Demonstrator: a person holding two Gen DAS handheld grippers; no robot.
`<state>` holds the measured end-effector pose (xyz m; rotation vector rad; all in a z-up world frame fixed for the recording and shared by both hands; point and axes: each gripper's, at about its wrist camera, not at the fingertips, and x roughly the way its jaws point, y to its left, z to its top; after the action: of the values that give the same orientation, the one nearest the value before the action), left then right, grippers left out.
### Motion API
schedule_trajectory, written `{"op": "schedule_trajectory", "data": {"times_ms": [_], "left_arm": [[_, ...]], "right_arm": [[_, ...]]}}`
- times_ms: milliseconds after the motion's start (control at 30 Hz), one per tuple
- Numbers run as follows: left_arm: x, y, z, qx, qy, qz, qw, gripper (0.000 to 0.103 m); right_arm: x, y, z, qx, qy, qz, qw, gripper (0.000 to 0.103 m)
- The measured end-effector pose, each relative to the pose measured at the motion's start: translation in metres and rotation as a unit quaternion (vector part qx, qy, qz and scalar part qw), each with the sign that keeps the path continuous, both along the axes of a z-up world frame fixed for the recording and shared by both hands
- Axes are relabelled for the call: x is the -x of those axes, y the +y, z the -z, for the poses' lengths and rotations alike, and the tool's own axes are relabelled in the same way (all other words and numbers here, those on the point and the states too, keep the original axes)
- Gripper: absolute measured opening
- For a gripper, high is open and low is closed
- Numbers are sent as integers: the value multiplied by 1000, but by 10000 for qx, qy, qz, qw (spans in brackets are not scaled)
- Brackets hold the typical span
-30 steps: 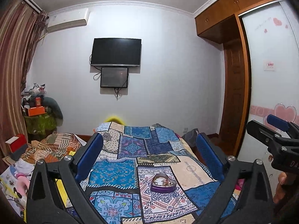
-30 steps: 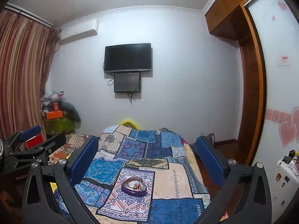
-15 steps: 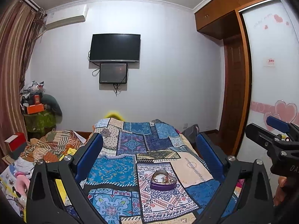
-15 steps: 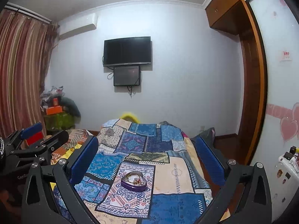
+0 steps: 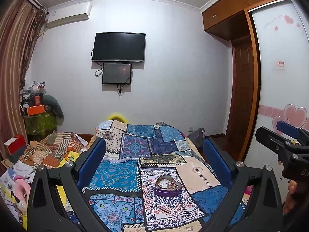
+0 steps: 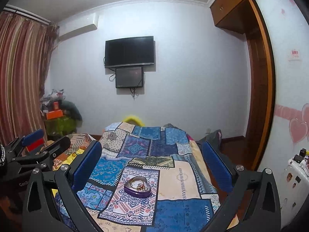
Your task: Organize jewelry
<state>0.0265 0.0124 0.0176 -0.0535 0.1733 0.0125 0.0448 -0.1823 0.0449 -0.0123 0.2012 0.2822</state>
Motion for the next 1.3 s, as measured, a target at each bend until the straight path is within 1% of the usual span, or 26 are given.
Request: {"op": "schedule_trajectory", "data": {"times_ms": [633, 1300], "left_arm": [[-1, -1, 1, 61, -8, 70, 10000, 102], [-12, -1, 8, 77, 169, 198, 9996, 102]], "right_arm": [[-2, 3, -1, 17, 54, 0, 10000, 103], [-12, 2, 6, -14, 205, 28, 9998, 103]]}}
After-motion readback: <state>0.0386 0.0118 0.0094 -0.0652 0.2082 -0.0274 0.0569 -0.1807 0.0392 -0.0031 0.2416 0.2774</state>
